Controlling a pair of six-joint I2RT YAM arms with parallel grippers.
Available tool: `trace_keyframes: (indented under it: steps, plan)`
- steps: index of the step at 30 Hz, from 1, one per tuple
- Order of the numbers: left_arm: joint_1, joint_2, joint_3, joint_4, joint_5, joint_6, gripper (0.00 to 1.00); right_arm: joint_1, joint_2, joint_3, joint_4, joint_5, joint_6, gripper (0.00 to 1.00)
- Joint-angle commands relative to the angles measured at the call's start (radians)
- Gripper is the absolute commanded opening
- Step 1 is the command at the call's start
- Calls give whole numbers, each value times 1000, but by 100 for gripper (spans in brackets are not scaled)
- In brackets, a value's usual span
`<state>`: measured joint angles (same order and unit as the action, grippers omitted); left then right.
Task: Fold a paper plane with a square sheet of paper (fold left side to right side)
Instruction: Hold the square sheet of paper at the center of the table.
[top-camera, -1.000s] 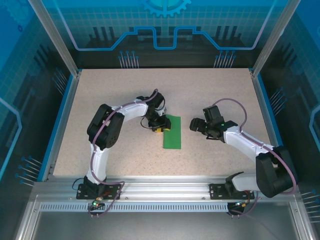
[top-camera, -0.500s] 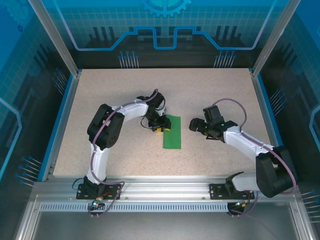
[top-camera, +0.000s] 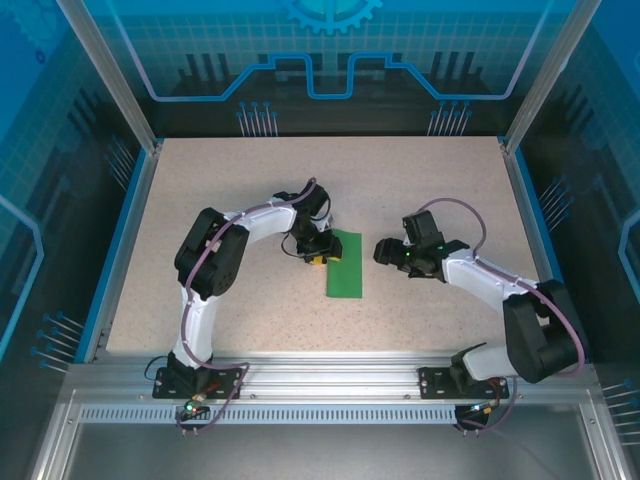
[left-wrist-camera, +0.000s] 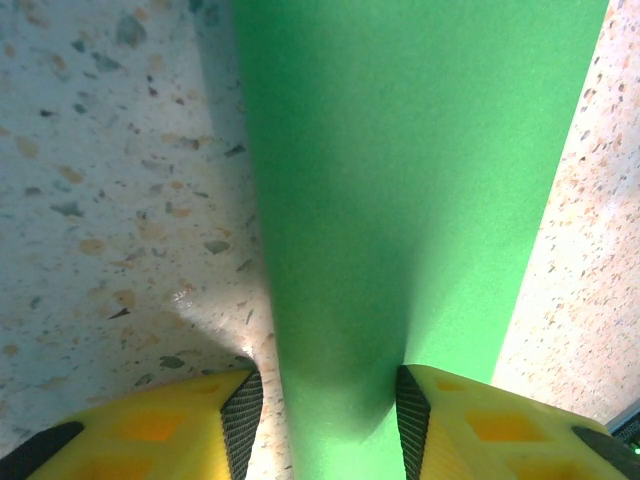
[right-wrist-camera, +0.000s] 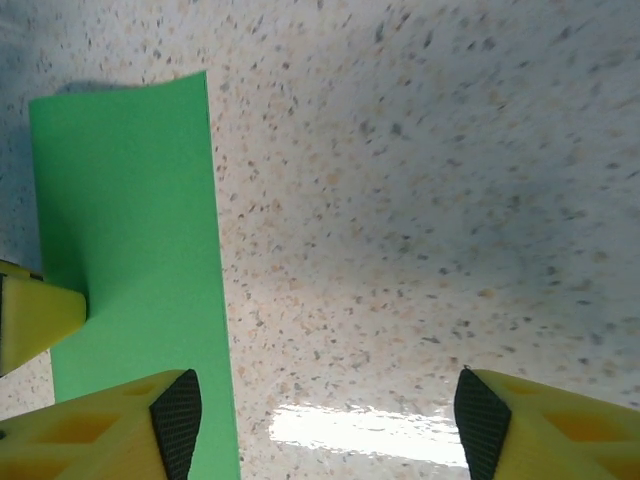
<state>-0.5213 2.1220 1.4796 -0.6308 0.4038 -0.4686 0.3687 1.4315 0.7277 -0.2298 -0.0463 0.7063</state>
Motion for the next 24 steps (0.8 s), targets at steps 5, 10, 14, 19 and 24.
trace_keyframes:
  steps: [5,10,14,19,24]
  plan:
    - [-63,104,-14,46,9,10,44,50,84,67,52,-107,3,63]
    - [-62,107,-12,42,9,8,44,81,141,90,65,-136,19,55]
    - [-63,110,-10,40,9,8,44,98,189,113,77,-162,28,43]
    - [-62,109,-10,39,10,9,44,116,249,146,59,-169,24,25]
    - [-62,111,-8,37,10,10,44,127,300,211,8,-142,24,20]
